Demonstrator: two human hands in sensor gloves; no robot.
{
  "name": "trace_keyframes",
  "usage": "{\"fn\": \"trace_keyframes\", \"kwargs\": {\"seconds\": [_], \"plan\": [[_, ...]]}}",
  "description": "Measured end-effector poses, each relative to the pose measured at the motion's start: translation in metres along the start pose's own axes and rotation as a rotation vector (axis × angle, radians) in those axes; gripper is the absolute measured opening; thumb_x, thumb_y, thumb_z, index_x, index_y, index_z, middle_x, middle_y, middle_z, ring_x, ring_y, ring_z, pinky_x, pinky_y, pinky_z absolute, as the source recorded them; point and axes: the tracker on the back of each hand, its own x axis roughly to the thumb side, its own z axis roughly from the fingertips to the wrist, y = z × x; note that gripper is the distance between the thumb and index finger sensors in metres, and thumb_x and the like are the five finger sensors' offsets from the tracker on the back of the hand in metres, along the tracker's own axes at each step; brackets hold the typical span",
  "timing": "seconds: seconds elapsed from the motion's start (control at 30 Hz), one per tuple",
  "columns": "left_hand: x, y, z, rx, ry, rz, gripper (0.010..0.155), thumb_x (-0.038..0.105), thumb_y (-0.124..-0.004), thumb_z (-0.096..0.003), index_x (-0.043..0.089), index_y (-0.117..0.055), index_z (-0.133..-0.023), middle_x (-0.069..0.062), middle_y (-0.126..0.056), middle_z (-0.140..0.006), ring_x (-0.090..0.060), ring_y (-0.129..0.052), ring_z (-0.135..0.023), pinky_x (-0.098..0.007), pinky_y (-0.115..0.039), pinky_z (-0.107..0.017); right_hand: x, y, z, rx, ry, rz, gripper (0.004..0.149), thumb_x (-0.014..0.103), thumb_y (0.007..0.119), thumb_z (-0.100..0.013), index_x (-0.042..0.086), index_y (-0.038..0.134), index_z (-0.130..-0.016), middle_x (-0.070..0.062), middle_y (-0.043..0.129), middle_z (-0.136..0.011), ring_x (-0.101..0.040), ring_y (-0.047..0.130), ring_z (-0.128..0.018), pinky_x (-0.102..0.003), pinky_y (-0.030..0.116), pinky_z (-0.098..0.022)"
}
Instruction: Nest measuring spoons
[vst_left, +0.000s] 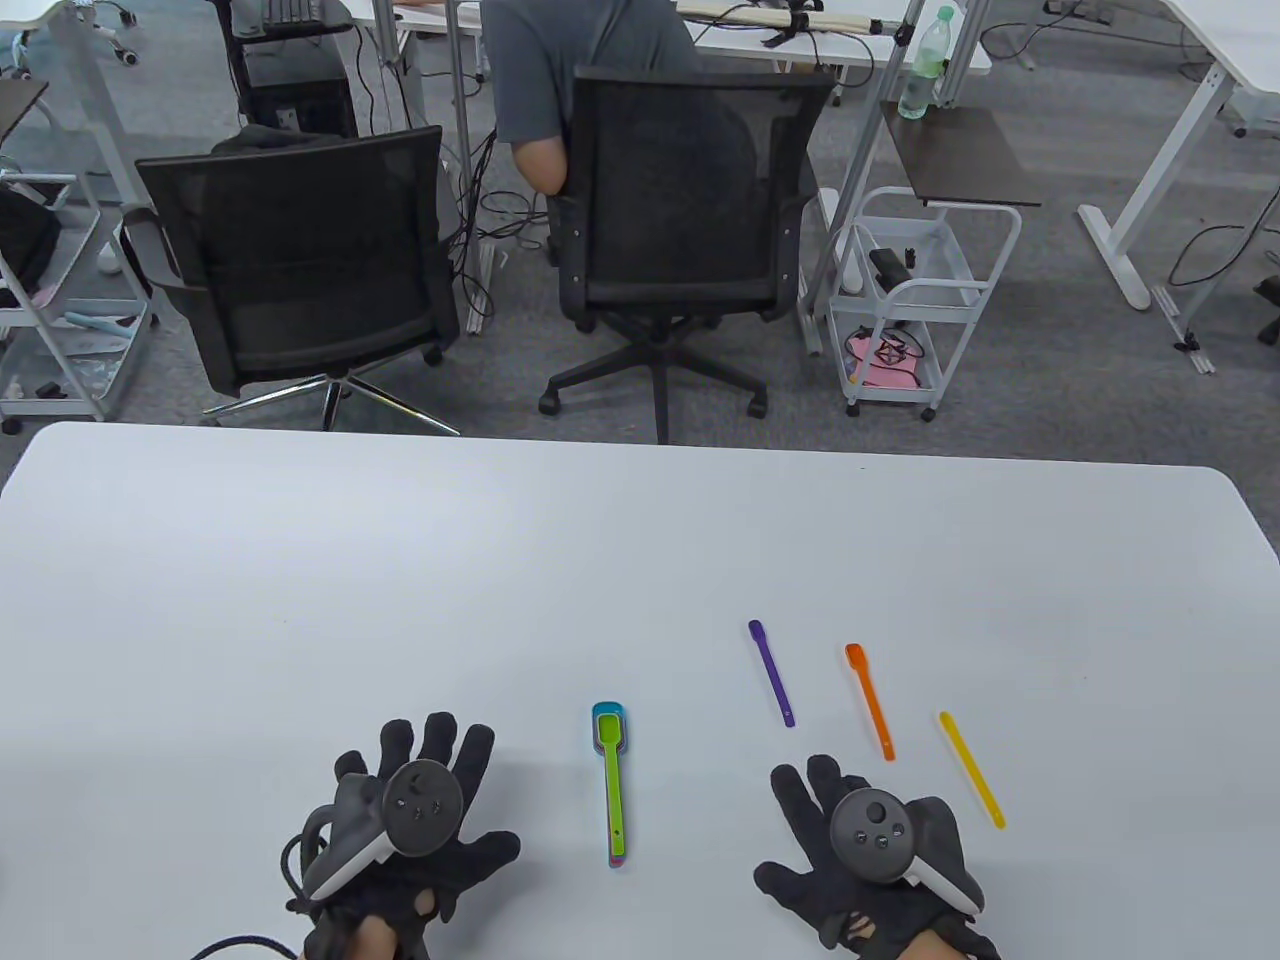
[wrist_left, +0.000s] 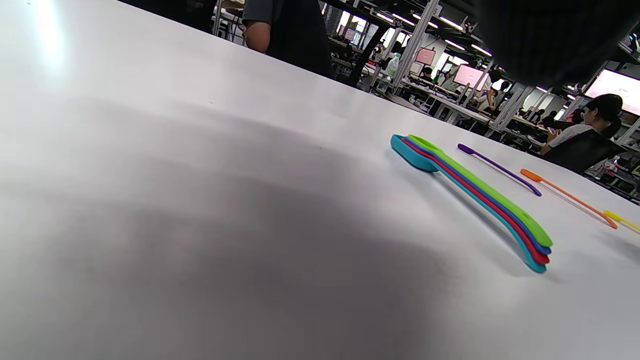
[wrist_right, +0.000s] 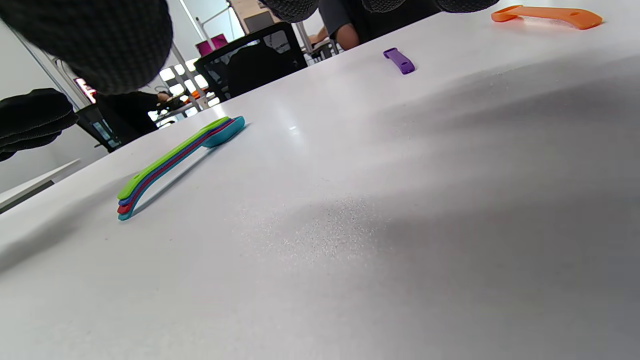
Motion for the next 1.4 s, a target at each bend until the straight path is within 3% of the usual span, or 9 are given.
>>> {"fn": "trace_keyframes", "kwargs": {"seconds": [0.13,0.23,0.4,0.53,0.77,0.9,1.1,1.33,1.4], "plan": [[0.003,-0.004,-0.003,-0.024,-0.011,-0.026,0.108,0.071,-0.084,-0.0388,0.034,-0.023,-0.119,-0.011,-0.012,-0.128,-0.055,-0.004,-0.116,-0.082,-0.007,-0.068,-0.003,-0.002,0.001,-0.004,-0.002,-0.023,0.094,0.069,0.078,-0.038,0.022,0.039,-0.110,-0.026,0.031,-0.115,-0.062,0.044,-0.098,-0.082,0.039,-0.060],[0.004,-0.006,-0.004,-0.028,-0.019,-0.025,0.108,0.070,-0.085,-0.0386,0.034,-0.023,-0.119,-0.011,-0.011,-0.128,-0.055,-0.003,-0.116,-0.082,-0.007,-0.068,-0.007,-0.008,0.003,-0.039,0.000,-0.058,0.094,0.068,0.078,-0.039,0.020,0.039,-0.110,-0.027,0.040,-0.114,-0.059,0.056,-0.093,-0.079,0.044,-0.061],[0.003,-0.008,-0.005,-0.042,-0.026,-0.026,0.108,0.070,-0.085,-0.0385,0.034,-0.023,-0.119,-0.012,-0.010,-0.127,-0.055,-0.002,-0.115,-0.082,-0.007,-0.068,-0.016,-0.029,0.007,-0.164,0.019,-0.098,0.095,0.068,0.080,-0.038,0.016,0.044,-0.110,-0.023,0.065,-0.100,-0.041,0.079,-0.068,-0.068,0.063,-0.056],[0.002,-0.006,-0.005,-0.026,-0.024,-0.023,0.108,0.070,-0.085,-0.0384,0.034,-0.023,-0.119,-0.012,-0.011,-0.127,-0.055,-0.002,-0.115,-0.082,-0.007,-0.068,-0.035,-0.053,0.002,-0.269,0.101,-0.111,0.094,0.068,0.081,-0.038,0.014,0.053,-0.108,-0.015,0.080,-0.080,-0.026,0.083,-0.045,-0.056,0.075,-0.042],[-0.003,-0.003,-0.003,-0.019,-0.007,-0.053,0.108,0.070,-0.085,-0.0381,0.034,-0.023,-0.119,-0.012,-0.010,-0.127,-0.056,0.000,-0.114,-0.082,-0.006,-0.068,-0.068,-0.075,-0.028,-0.270,0.335,0.006,0.093,0.068,0.088,-0.035,0.011,0.062,-0.103,0.002,0.089,-0.054,-0.004,0.082,-0.017,-0.031,0.083,-0.008],[-0.007,-0.001,-0.002,-0.007,-0.001,-0.033,0.108,0.070,-0.085,-0.0381,0.034,-0.023,-0.119,-0.012,-0.010,-0.127,-0.056,0.000,-0.114,-0.082,-0.006,-0.068,-0.083,-0.074,-0.049,-0.221,0.447,0.067,0.089,0.065,0.094,-0.032,0.010,0.070,-0.097,0.009,0.092,-0.042,0.000,0.082,-0.006,-0.027,0.083,0.003],[-0.009,-0.001,-0.003,-0.011,0.009,-0.035,0.108,0.070,-0.085,-0.0381,0.033,-0.024,-0.119,-0.012,-0.010,-0.127,-0.056,0.000,-0.114,-0.082,-0.006,-0.068,-0.095,-0.062,-0.078,-0.167,0.538,0.148,0.083,0.062,0.097,-0.032,0.010,0.074,-0.093,0.011,0.092,-0.038,0.001,0.082,-0.004,-0.026,0.083,0.005],[-0.011,0.000,-0.003,-0.022,0.005,-0.008,0.108,0.070,-0.085,-0.0383,0.033,-0.024,-0.119,-0.013,-0.011,-0.128,-0.057,0.000,-0.113,-0.082,-0.007,-0.068,-0.108,-0.046,-0.096,-0.095,0.615,0.240,0.080,0.061,0.097,-0.033,0.009,0.077,-0.091,0.011,0.092,-0.038,0.000,0.082,-0.004,-0.027,0.083,0.004],[-0.012,-0.001,-0.003,-0.029,0.004,0.003,0.108,0.070,-0.085,-0.0385,0.032,-0.024,-0.120,-0.013,-0.012,-0.128,-0.057,0.000,-0.113,-0.082,-0.007,-0.067,-0.110,-0.044,-0.098,-0.119,0.622,0.205,0.080,0.060,0.097,-0.033,0.008,0.077,-0.090,0.011,0.093,-0.038,0.000,0.082,-0.004,-0.027,0.082,0.004]]}}
